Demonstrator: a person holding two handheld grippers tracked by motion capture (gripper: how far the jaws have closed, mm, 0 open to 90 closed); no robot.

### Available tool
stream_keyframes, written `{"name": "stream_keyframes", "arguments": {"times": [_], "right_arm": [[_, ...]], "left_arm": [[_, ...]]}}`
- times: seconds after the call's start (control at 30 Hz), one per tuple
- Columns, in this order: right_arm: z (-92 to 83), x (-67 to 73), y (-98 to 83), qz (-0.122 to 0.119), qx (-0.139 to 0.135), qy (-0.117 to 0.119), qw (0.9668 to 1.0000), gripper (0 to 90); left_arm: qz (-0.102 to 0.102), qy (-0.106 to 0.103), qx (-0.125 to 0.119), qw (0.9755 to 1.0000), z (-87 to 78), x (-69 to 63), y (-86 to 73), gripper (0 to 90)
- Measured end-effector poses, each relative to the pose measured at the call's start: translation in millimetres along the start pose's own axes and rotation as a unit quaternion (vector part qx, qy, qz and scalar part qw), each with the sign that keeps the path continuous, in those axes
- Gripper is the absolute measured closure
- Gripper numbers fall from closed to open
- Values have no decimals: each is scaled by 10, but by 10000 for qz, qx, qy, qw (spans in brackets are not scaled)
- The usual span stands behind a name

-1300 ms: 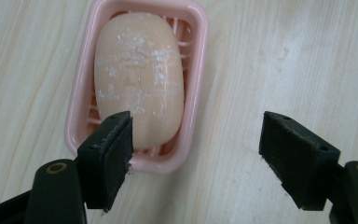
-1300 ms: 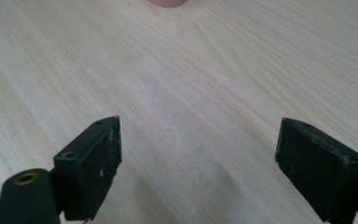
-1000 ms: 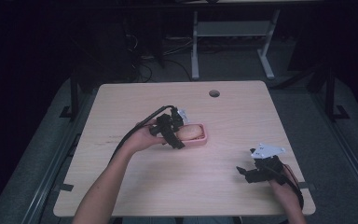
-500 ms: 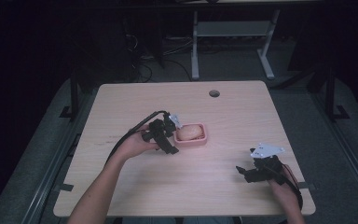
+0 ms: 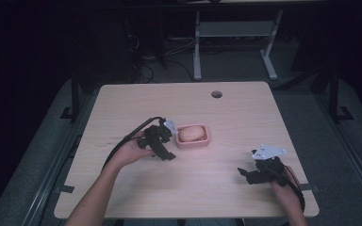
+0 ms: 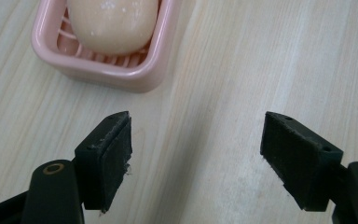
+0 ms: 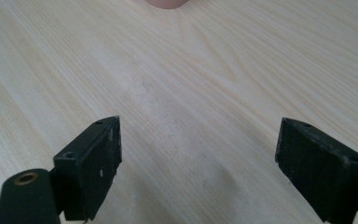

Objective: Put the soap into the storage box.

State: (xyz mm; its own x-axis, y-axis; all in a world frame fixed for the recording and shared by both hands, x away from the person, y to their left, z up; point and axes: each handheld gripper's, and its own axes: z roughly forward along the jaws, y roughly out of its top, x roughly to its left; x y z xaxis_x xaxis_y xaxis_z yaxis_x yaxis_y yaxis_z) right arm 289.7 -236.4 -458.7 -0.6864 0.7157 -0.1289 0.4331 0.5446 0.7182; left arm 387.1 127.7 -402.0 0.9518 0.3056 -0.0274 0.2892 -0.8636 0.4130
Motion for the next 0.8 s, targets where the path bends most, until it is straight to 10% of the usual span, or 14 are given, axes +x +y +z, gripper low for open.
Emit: {"name": "stream_keyframes", "arguments": {"times": [0.8], "right_arm": [[26,30,21,8,39,-51,10000,138]], "left_arm": [[-127,65,-117,9998,-44,-115,-245,245]]}}
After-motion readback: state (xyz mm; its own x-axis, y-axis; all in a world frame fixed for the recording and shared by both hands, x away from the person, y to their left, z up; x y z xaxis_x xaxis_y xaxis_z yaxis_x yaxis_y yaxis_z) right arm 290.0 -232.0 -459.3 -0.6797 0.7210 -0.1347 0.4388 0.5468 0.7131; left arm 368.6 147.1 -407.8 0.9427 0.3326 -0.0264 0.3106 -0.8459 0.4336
